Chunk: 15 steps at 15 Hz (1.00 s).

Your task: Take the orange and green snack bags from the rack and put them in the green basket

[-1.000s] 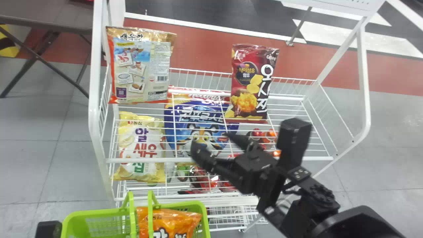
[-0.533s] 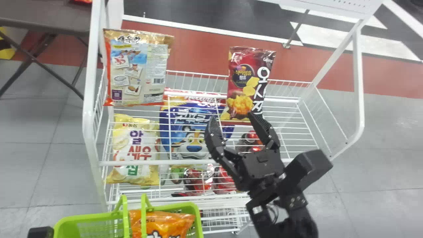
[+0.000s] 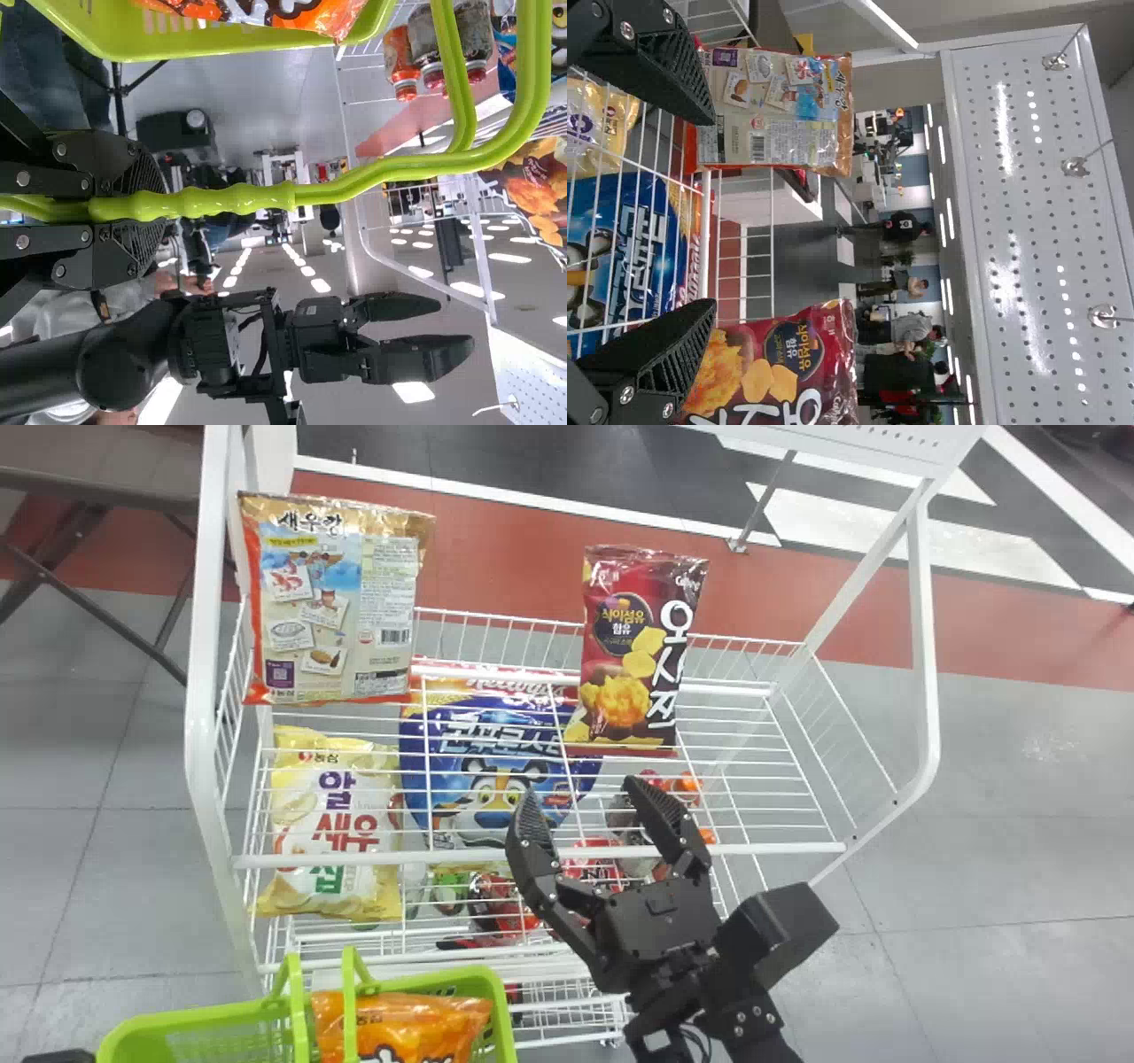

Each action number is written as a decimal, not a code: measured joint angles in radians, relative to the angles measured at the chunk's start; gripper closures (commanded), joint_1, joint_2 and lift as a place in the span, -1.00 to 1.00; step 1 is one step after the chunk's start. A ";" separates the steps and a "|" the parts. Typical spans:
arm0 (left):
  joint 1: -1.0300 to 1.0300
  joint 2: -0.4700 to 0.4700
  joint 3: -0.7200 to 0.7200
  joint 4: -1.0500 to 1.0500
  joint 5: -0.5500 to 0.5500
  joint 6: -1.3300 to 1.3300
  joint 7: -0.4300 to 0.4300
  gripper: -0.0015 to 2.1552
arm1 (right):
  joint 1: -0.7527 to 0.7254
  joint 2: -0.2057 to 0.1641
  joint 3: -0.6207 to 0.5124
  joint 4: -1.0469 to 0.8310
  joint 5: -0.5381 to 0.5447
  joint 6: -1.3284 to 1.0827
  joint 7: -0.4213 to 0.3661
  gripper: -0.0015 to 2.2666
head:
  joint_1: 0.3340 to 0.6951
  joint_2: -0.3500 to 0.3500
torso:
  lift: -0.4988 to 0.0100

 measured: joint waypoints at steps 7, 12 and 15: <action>0.018 -0.002 0.004 -0.010 0.008 -0.014 0.006 0.99 | 0.008 -0.014 -0.002 -0.051 0.000 0.092 -0.009 -0.92 | 1.00 -0.91 | 0.96; 0.022 -0.005 0.004 -0.014 0.008 -0.025 0.008 0.99 | 0.010 -0.014 -0.002 -0.072 -0.001 0.134 -0.012 -0.92 | 1.00 -0.91 | 0.96; 0.023 -0.006 0.004 -0.015 0.008 -0.025 0.009 0.99 | 0.009 -0.014 -0.002 -0.073 -0.001 0.129 -0.018 -0.92 | 1.00 -0.92 | 0.96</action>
